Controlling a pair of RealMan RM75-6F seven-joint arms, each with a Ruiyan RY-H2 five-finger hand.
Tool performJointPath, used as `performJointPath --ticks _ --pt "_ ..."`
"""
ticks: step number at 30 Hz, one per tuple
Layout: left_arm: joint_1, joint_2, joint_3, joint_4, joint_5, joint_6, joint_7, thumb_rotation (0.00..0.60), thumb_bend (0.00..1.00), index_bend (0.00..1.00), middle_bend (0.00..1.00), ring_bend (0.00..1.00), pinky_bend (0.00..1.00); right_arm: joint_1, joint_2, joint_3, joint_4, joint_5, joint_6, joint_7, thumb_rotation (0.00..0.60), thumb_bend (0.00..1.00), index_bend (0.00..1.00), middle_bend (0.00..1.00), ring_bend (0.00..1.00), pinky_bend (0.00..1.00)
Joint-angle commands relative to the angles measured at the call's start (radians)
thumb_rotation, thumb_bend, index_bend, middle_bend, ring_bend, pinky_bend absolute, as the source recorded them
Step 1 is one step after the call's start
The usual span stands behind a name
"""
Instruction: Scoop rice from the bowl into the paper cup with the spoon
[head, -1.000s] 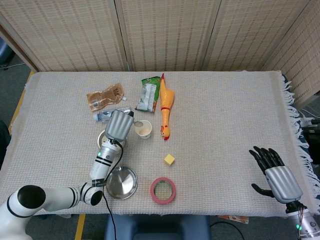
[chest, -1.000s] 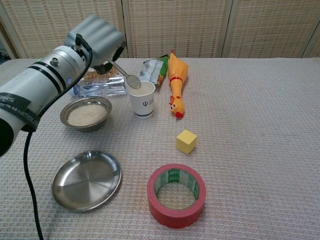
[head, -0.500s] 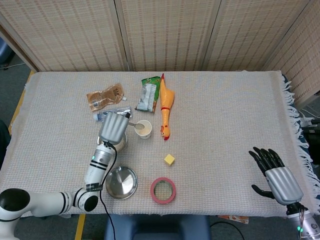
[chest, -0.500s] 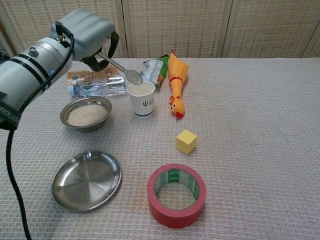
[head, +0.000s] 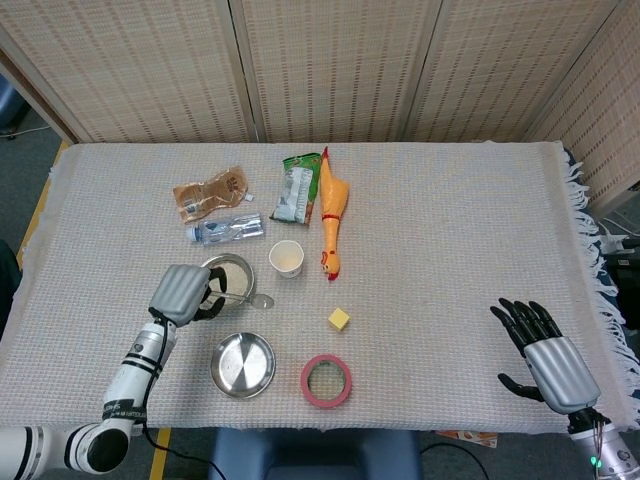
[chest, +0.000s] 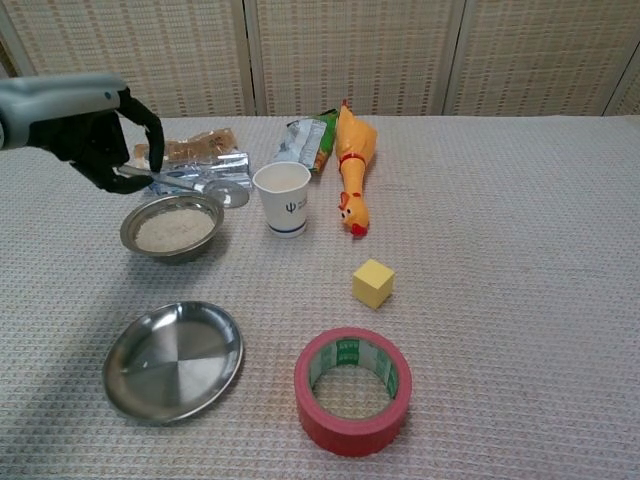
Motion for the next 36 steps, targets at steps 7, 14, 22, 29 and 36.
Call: performJointPath --ticks 7,14,22,29,36 --pt "0.07 -0.121 0.095 0.041 0.042 -0.033 -0.037 0.6 0.38 0.68 1.0 1.0 1.0 -0.001 0.005 -0.01 0.002 -0.025 0.009 0.016 0.6 0.1 0.0 0.0 0.0 0.0" --pt "0.078 -0.193 0.122 0.101 0.037 -0.006 0.043 0.6 0.38 0.67 1.0 1.0 1.0 -0.006 0.013 -0.018 0.006 -0.048 0.026 0.033 0.6 0.1 0.0 0.0 0.0 0.0" --pt "0.101 -0.222 0.15 0.159 0.04 -0.006 0.075 0.6 0.38 0.67 1.0 1.0 1.0 -0.011 0.013 -0.02 0.007 -0.052 0.033 0.031 0.6 0.1 0.0 0.0 0.0 0.0" --pt "0.119 -0.211 0.18 0.215 0.06 -0.059 0.056 0.6 0.38 0.66 1.0 1.0 1.0 -0.013 0.01 -0.019 0.003 -0.046 0.031 0.021 0.6 0.1 0.0 0.0 0.0 0.0" --pt "0.129 -0.194 0.181 0.213 0.065 -0.103 0.028 0.6 0.38 0.3 1.0 1.0 1.0 -0.01 0.004 -0.017 0.001 -0.039 0.021 0.01 0.6 0.1 0.0 0.0 0.0 0.0"
